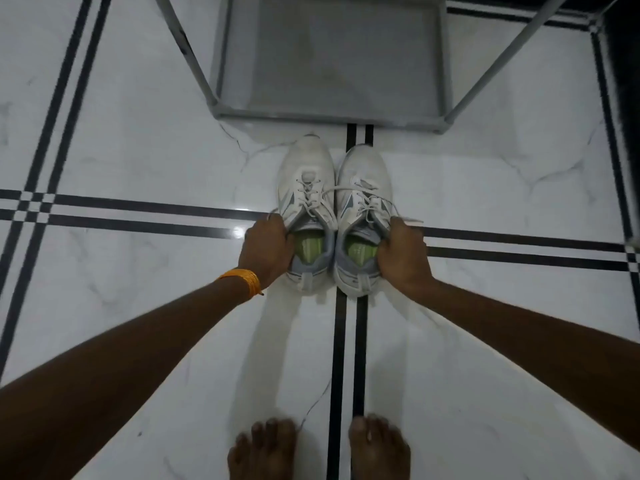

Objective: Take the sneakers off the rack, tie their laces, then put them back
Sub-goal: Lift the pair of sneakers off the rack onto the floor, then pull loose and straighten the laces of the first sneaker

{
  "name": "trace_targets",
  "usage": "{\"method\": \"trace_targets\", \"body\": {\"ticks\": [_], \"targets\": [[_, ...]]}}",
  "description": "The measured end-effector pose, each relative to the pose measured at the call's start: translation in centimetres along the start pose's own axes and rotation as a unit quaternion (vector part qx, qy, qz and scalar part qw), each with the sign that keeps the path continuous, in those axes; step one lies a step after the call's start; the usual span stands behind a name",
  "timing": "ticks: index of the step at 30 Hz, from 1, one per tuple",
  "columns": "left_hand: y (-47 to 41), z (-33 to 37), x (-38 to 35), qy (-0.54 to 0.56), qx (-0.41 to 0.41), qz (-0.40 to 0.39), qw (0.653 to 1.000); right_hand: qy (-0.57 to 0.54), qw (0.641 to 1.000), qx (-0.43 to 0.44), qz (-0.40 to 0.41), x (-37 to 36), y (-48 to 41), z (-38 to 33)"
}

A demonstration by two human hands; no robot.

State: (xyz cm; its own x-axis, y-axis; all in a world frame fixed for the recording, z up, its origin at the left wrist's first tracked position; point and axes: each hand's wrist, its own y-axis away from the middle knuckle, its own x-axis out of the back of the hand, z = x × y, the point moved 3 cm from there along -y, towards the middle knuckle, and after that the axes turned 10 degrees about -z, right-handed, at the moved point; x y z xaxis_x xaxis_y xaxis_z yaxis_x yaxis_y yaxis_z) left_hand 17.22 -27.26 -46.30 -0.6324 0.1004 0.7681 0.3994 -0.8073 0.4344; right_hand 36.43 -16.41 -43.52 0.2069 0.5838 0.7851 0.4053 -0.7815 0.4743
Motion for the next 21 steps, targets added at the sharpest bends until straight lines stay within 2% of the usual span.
{"method": "trace_targets", "body": {"ticks": [3, 5, 8, 10, 11, 13, 16, 21], "targets": [[-1.3, -0.8, -1.5, -0.002, -0.014, 0.041, 0.999, -0.021, 0.998, 0.043, 0.033, -1.8, -0.9, 2.1], [-1.7, -1.3, -1.6, -0.037, -0.024, 0.049, 0.998, -0.017, 0.998, 0.062, 0.023, -1.7, -1.2, 2.8], [-1.9, -1.9, -1.1, -0.092, -0.041, 0.029, 0.995, 0.074, 0.995, 0.064, -0.010, -0.3, -1.0, 3.1], [-1.7, -1.9, -0.6, -0.107, -0.040, 0.021, 0.993, 0.145, 0.986, 0.075, 0.027, 1.7, 0.0, 2.3], [-1.4, -1.5, -0.1, -0.115, -0.046, 0.031, 0.992, 0.145, 0.982, 0.106, 0.063, 2.9, 0.5, 1.5], [-0.9, -0.9, 0.9, -0.109, -0.072, 0.070, 0.989, 0.078, 0.974, 0.190, 0.100, 4.1, 0.8, -0.7], [-0.7, 0.4, 2.2, -0.061, -0.144, 0.116, 0.981, -0.049, 0.970, 0.235, 0.027, 3.1, -0.2, -3.9], [-1.4, 1.0, 2.7, -0.033, -0.112, 0.024, 0.993, -0.108, 0.975, 0.168, -0.097, -1.2, -1.6, -5.8]]}}
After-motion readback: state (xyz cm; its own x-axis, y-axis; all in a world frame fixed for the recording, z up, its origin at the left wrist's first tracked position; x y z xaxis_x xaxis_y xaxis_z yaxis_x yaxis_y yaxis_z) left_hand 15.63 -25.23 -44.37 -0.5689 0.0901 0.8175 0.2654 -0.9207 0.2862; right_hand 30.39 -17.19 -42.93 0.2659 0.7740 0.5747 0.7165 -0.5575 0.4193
